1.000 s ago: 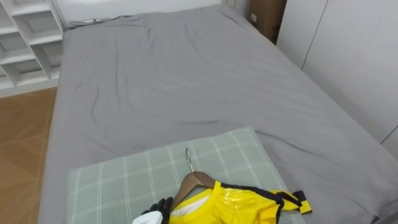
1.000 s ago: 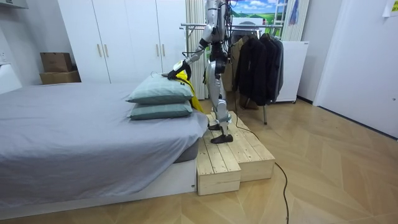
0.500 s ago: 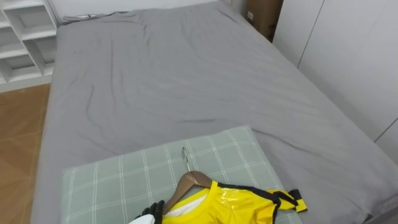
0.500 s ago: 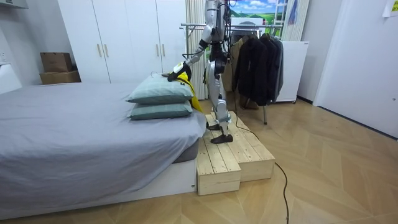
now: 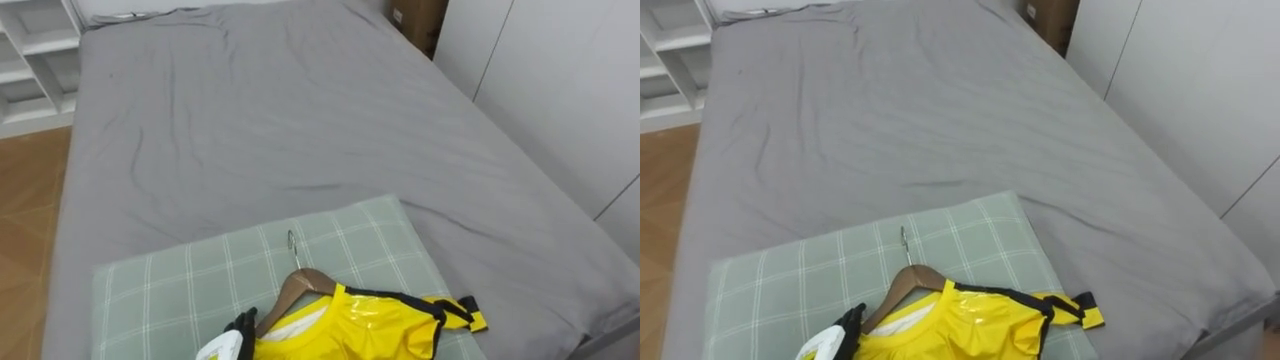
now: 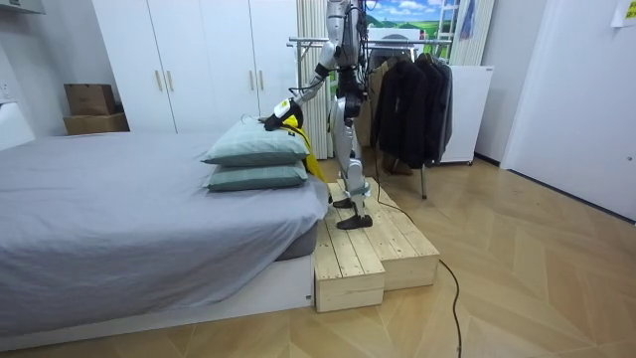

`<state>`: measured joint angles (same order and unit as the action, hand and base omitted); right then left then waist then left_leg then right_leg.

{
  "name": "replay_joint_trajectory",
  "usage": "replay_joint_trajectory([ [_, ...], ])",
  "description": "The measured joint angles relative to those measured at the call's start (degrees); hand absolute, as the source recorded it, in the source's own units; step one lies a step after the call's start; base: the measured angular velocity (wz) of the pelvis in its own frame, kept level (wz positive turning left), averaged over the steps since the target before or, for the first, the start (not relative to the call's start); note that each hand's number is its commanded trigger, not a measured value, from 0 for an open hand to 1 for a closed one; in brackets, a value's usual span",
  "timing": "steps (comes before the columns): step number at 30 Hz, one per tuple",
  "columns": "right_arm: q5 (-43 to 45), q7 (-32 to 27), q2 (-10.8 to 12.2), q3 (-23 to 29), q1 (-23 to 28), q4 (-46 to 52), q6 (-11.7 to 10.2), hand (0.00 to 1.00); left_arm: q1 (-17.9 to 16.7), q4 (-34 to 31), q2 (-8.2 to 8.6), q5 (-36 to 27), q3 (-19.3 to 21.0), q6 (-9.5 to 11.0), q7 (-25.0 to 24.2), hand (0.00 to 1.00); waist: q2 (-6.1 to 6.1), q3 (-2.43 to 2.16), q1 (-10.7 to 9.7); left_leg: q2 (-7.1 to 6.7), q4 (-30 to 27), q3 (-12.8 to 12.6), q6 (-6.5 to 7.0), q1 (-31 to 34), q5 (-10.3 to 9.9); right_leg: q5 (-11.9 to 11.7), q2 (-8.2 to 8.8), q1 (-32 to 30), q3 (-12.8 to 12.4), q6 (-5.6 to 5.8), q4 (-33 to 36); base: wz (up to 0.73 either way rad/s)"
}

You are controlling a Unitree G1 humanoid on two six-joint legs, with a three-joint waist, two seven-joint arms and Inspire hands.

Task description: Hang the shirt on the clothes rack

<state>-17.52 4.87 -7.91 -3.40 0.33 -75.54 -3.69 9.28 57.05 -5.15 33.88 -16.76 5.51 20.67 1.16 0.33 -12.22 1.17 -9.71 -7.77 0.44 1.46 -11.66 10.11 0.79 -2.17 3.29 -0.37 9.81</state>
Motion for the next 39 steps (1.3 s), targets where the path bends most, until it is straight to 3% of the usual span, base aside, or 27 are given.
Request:
replay_joint_trajectory([
  [12,-0.23,-0.47,-0.26,-1.64,-1.01,-0.62,-0.02,0.0,1.34,0.77,-0.02,-4.45,-0.31,0.01,-1.06,0.0,-0.68,0.48,-0.13,0.03,-0.02,-0.03,-0.01,0.45,0.01,-0.04,-0.02,-0.4,-0.03,-0.01,-0.07,0.0],
  [33,-0.07,-0.55,-0.28,-1.68,-1.48,-1.08,0.04,0.0,2.35,0.88,-0.59,-4.5,-0.18,-0.18,-3.84,0.0,-0.85,0.47,-0.1,0.02,0.01,-0.05,-0.16,1.07,0.27,-0.04,-0.04,-1.04,-0.03,-0.02,-0.05,0.0],
  [39,-0.02,-0.43,-0.34,-2.1,-1.53,-1.09,0.09,0.0,4.78,5.27,0.16,-4.56,-0.23,-0.19,-3.84,0.0,-0.78,0.51,-0.1,0.03,0.07,-0.05,-0.15,1.1,0.28,-0.05,-0.04,-1.05,-0.03,-0.03,-0.04,0.0],
])
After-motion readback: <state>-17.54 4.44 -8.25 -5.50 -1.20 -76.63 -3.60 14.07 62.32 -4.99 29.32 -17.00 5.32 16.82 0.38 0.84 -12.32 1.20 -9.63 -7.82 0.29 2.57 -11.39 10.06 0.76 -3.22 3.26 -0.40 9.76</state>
